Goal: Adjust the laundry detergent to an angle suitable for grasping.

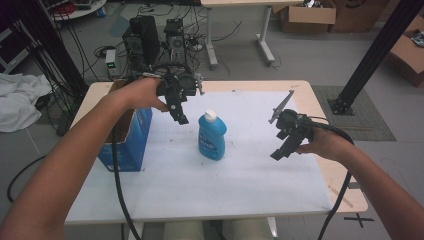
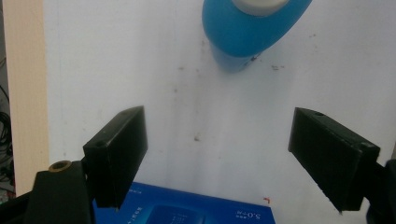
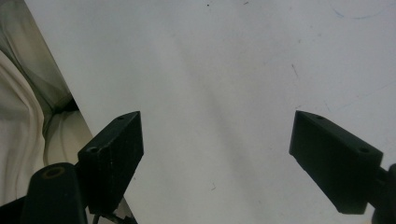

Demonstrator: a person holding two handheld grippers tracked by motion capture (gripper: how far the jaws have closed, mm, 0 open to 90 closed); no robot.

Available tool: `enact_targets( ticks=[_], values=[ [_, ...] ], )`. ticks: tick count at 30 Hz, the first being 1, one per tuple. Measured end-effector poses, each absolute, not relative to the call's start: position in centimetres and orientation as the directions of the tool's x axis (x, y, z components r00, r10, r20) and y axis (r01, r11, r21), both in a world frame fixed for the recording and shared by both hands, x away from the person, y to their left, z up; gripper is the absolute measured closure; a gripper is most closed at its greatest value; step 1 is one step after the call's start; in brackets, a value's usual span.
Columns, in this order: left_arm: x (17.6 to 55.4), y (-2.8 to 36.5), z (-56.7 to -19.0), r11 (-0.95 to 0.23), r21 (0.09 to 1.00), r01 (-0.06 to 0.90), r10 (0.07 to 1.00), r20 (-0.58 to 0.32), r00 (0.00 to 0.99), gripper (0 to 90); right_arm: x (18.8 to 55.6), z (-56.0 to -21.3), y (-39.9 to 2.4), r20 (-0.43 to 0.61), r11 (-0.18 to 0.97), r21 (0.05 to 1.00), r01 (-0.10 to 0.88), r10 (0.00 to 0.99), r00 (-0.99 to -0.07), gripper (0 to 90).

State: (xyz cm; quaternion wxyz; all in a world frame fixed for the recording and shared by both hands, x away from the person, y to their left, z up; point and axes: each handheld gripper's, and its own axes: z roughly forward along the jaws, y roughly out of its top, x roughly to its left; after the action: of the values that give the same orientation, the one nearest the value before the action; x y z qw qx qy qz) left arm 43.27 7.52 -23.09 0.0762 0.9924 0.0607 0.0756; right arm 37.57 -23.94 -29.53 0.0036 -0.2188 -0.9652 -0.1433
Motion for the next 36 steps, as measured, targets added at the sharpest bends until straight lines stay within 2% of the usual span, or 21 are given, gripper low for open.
enact_targets(
  ticks=[36],
  values=[
    [43.08,7.79,-22.7,-0.98,0.156,0.126,0.151,0.155,0.976,20.3,37.41,-29.56,-23.88,0.066,0.865,0.29,0.409,0.409,-0.91,17.7]
  ],
)
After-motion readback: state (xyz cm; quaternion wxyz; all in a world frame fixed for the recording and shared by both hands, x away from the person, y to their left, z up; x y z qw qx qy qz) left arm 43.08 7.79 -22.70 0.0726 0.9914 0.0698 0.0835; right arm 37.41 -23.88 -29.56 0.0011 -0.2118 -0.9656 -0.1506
